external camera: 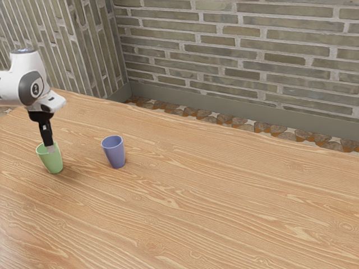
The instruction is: Place the left cup onto the right cup
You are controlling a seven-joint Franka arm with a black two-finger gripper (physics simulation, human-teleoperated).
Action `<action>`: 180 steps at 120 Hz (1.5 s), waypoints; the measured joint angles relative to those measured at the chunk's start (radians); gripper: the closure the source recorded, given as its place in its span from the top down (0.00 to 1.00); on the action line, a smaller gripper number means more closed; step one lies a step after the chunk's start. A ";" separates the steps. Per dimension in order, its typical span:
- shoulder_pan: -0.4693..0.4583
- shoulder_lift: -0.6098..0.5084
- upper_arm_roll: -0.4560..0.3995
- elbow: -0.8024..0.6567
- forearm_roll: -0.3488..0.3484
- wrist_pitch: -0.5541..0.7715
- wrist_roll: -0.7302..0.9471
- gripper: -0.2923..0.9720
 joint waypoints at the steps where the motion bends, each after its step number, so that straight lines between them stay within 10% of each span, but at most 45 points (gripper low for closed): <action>1: 0.000 0.000 0.000 0.000 0.000 0.001 0.001 0.77; 145: 0.042 0.110 0.000 0.030 0.005 0.046 0.146 0.77; 180: 0.048 0.128 0.001 0.031 0.005 0.072 0.162 0.58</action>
